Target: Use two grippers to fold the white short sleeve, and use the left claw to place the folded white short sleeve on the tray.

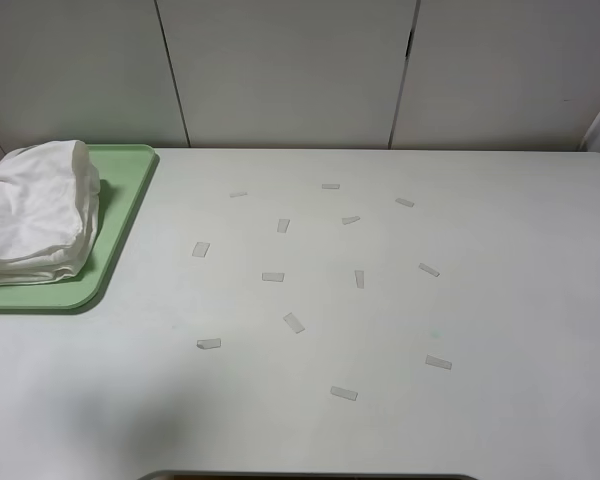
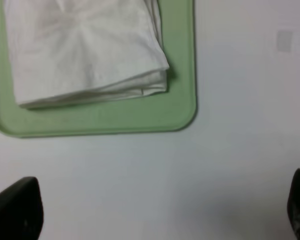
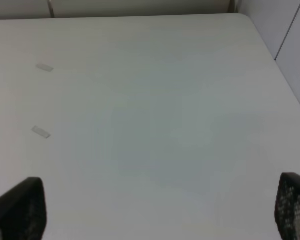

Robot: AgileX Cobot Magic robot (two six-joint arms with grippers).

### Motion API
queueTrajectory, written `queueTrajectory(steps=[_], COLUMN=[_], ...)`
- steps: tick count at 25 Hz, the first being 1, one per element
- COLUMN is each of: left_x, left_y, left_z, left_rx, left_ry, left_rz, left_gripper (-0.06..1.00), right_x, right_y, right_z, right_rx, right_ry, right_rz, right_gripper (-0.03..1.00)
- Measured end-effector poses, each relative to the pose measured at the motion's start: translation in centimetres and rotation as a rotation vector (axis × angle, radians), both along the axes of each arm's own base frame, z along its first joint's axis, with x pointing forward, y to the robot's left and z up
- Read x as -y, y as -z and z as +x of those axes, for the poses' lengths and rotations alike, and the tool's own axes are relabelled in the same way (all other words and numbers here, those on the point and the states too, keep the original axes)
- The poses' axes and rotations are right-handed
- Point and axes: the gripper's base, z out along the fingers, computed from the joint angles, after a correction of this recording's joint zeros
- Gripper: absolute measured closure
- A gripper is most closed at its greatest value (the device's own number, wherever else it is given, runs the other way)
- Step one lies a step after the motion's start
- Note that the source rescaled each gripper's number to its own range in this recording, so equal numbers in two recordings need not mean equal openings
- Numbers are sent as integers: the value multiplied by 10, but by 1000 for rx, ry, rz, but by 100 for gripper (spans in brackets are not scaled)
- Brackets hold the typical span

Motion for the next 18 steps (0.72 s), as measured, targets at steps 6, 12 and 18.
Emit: queueTrajectory(steps=[6,12,18], left_x=[13,24,32], left_y=[-37,-37,-9], left_z=[-65,-123,-163], left_rx=[181,321,378], left_ry=[14,25,49], left_rz=[39,74,90], left_gripper=[-3,-5,-5], right_x=[0,0,0], right_y=[0,0,0], right_z=[0,0,0], right_rx=[0,0,0], right_ry=[0,0,0], right_rz=[0,0,0], right_gripper=[-3,-3,-3])
